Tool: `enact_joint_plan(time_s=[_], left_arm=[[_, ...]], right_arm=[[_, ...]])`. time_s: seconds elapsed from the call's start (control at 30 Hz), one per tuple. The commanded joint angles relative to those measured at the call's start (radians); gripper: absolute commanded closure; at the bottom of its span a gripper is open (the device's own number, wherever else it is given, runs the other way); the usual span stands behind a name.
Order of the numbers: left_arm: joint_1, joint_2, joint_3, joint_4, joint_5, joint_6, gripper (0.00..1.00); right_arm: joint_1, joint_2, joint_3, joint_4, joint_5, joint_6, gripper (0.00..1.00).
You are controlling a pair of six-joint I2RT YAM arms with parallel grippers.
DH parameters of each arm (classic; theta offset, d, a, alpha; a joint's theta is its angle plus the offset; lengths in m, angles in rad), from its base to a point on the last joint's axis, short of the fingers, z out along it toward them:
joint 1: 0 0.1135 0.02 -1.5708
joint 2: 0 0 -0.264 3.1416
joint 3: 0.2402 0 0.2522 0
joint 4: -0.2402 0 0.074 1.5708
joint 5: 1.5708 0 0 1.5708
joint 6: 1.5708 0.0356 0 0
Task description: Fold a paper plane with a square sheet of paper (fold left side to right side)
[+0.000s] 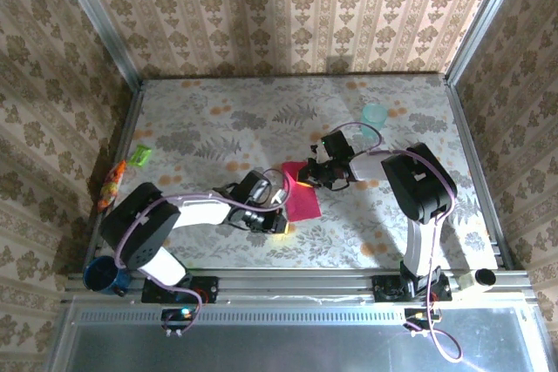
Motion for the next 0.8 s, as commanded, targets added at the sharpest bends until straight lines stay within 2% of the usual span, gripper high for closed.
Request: enact_joint_plan(time_s=[0.0, 0.13, 0.23, 0.6, 0.77], left_arm=[[0.1, -0.065, 0.058, -0.091, 0.032, 0.036, 1.0], [0.203, -0.018, 0.157, -0.124, 0.045, 0.113, 1.0], [0.225, 0.054, 0.229, -0.12, 0.048, 0.145, 1.0], [0.118, 0.269, 0.381, 0.005, 0.074, 0.107, 1.0], [0.103, 0.316, 0.395, 0.0, 0.009, 0.083, 1.0]], right_arm=[[-0.013, 0.026, -0.052, -0.063, 0.111, -0.02, 1.0], [-0.004, 0.006, -0.064, -0.053, 0.119, -0.007, 1.0], [0.001, -0.006, -0.081, -0.039, 0.128, 0.007, 1.0], [0.014, -0.009, -0.108, -0.027, 0.142, 0.028, 1.0], [0.017, -0.011, -0.108, -0.034, 0.145, 0.025, 1.0]])
